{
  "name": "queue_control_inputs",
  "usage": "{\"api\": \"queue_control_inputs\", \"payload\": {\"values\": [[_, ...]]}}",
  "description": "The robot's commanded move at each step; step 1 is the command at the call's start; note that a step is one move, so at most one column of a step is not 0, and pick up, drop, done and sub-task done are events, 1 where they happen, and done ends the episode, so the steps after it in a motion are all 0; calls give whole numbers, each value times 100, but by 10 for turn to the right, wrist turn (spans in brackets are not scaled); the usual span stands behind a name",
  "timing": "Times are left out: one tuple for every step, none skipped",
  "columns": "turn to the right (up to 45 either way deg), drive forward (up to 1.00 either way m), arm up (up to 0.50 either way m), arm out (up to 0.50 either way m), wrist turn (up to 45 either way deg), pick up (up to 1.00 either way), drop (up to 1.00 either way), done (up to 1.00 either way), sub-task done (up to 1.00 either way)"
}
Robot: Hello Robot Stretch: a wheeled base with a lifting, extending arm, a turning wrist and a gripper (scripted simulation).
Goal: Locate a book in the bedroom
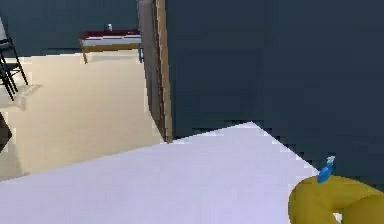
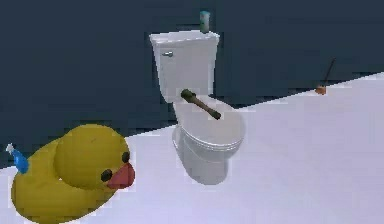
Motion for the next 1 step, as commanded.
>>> {"api": "queue_control_inputs", "payload": {"values": [[0,5,0,0,0,0,0,0,0]]}}
